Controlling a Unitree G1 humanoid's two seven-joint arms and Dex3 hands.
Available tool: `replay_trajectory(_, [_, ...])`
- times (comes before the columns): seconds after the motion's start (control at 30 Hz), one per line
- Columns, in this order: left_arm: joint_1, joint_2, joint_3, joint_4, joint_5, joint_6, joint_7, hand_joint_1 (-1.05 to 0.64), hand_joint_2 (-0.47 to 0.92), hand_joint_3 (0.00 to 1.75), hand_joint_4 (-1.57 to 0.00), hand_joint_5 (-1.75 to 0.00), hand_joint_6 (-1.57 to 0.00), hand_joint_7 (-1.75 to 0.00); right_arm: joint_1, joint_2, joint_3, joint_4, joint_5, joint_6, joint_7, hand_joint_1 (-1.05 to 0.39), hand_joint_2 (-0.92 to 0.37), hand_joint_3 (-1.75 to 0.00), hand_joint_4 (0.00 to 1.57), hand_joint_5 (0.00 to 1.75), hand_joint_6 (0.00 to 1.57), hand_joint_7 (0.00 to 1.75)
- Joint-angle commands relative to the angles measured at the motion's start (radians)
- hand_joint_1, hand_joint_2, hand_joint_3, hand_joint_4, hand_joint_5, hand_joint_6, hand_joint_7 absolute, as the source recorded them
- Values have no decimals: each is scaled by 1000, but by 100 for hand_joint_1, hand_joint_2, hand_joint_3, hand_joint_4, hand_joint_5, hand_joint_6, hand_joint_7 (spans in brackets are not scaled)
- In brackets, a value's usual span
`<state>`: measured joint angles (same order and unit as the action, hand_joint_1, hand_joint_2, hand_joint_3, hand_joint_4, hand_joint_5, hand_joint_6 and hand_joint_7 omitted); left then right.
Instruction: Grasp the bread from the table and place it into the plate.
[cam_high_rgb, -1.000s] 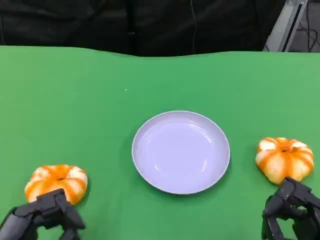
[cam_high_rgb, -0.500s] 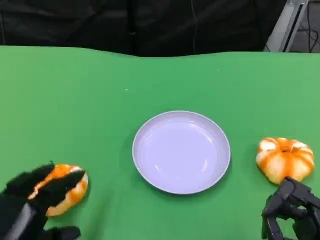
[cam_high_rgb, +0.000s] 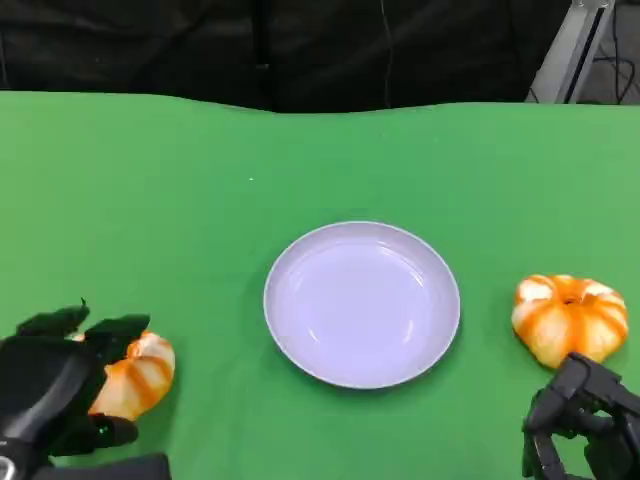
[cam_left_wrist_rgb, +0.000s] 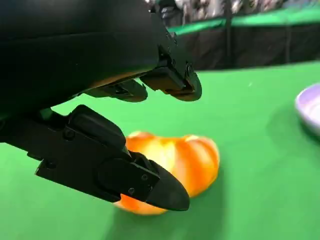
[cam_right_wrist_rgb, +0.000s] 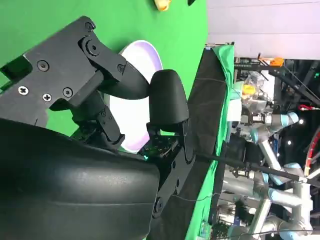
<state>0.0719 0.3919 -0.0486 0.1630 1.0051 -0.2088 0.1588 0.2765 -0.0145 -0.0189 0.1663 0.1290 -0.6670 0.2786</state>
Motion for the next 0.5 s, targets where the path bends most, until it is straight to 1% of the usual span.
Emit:
replay_trajectory(0.03, [-47, 16, -57, 85, -24, 65, 0, -82, 91, 1, -43, -1, -47, 0, 5, -10, 0, -15, 4, -2, -4, -13, -50, -130, 86, 175, 77, 158])
replay_trajectory(0.27, [-77, 22, -126, 130, -62, 152, -19, -81, 92, 3, -44, -1, -47, 0, 3, -10, 1, -13, 1, -7, -6, -14, -50, -131, 87, 175, 77, 158])
replay_trajectory(0.4, [-83, 31, -150, 139, -93, 165, -18, -73, 92, 5, -49, -3, -50, -1, 7, -12, 1, -18, 0, -2, -8, -14, -50, -131, 87, 175, 77, 159])
replay_trajectory(0.43, [-81, 30, -152, 131, -103, 172, -19, -56, 92, 7, -60, -6, -59, -4, 7, -12, 1, -18, 2, -2, -7, -14, -50, -131, 87, 175, 77, 159])
replay_trajectory(0.47, [-79, 30, -154, 126, -110, 178, -20, -40, 92, 12, -75, -7, -69, -5, 7, -12, 1, -18, 4, -3, -7, -14, -50, -131, 87, 175, 77, 159])
replay_trajectory(0.5, [-78, 23, -151, 126, -124, 179, -6, -35, 92, 14, -80, -8, -72, -5, 6, -13, 0, -15, 6, -5, -5, -14, -50, -131, 87, 175, 77, 159])
